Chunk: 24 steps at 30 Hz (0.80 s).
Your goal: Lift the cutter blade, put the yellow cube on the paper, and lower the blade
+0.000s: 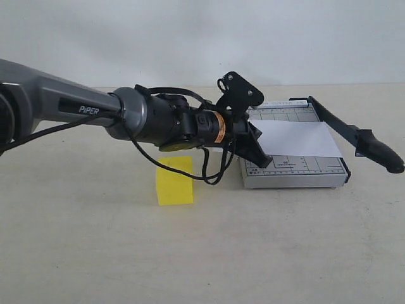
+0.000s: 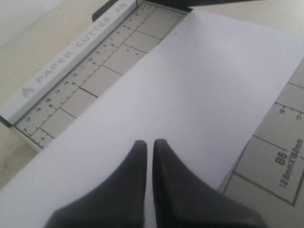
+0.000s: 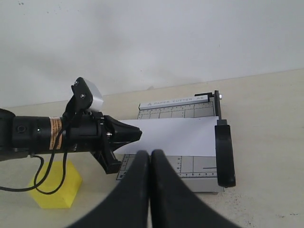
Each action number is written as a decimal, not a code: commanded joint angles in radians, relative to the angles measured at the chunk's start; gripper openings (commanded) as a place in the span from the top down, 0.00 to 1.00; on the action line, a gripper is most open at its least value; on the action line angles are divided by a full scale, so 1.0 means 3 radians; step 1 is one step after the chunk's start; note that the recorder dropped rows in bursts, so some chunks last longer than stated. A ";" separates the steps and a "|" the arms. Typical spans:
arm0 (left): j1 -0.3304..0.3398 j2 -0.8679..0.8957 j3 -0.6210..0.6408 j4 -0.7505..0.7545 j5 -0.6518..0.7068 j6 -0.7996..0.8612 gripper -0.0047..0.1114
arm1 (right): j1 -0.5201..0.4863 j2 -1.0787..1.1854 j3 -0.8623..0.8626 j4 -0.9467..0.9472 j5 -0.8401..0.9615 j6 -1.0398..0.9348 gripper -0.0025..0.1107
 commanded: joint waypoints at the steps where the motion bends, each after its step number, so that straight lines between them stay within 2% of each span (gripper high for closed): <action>1: 0.0004 0.0027 -0.0149 -0.0038 0.0130 0.0002 0.92 | 0.0008 -0.0005 0.0009 -0.0010 -0.0003 -0.0011 0.98; 15: 0.0004 0.0203 -0.0276 -0.0038 0.0209 -0.0029 0.92 | 0.0008 -0.0005 0.0009 -0.0010 -0.0003 -0.0011 0.98; 24: -0.0009 0.0228 -0.0276 -0.0038 0.0017 -0.0151 0.92 | 0.0008 -0.0005 0.0009 -0.0010 -0.0003 -0.0011 0.98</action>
